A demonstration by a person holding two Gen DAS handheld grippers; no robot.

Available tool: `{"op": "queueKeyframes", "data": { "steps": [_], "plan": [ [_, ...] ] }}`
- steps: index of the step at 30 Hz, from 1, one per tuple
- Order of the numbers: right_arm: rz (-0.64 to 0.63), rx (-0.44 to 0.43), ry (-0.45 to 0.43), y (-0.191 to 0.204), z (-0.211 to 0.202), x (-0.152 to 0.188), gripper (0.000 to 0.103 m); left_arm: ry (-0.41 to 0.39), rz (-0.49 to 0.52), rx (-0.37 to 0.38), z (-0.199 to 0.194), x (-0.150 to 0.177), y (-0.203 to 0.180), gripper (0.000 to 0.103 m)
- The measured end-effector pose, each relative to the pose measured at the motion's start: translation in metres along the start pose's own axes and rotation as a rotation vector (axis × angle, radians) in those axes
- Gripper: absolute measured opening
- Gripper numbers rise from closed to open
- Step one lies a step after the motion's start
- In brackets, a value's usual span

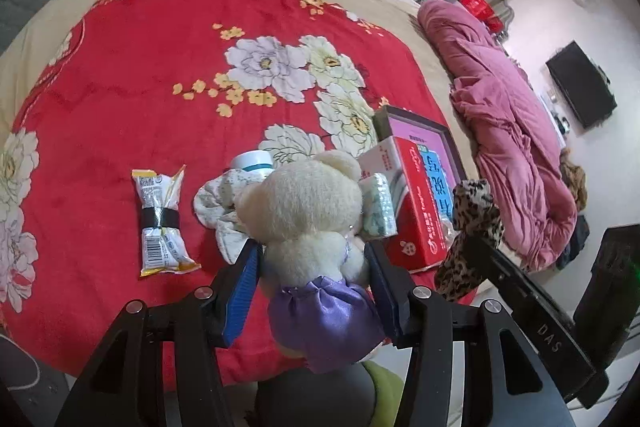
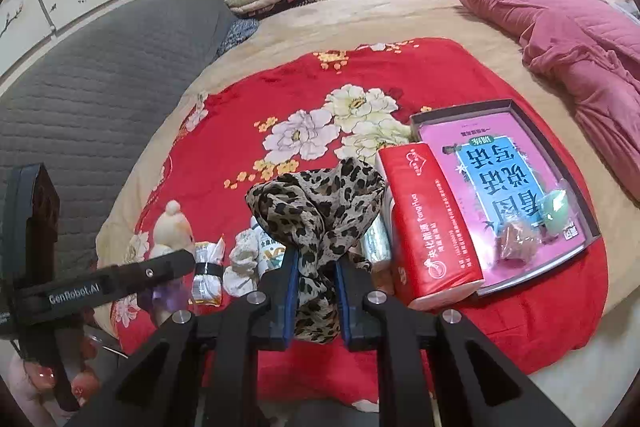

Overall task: Organize soft objects
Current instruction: 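Carry the teddy bear and leopard scrunchie over the pink book box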

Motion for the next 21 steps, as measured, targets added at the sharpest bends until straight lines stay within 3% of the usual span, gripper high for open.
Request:
{"op": "queueKeyframes", "data": {
  "steps": [12,21],
  "plan": [
    [0.026,-0.009,-0.046,-0.025,-0.023,-0.005,0.017,-0.005,0.081,-0.012,0.001,0.007,-0.048,0.054],
    [0.067,0.062,-0.086,-0.085,-0.045,-0.016,0.017,0.013,0.153,0.036,0.03,0.009,-0.106,0.055]
  ]
}}
Point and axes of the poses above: each gripper's, at about its wrist camera, not at the fingertips, and z roughly the way its jaws point, y to its left, x to its underside, the point moved 7 cm from there along z, roughly the way its jaws point, and after that the axes turned 13 degrees about x, right-handed, at the moved point
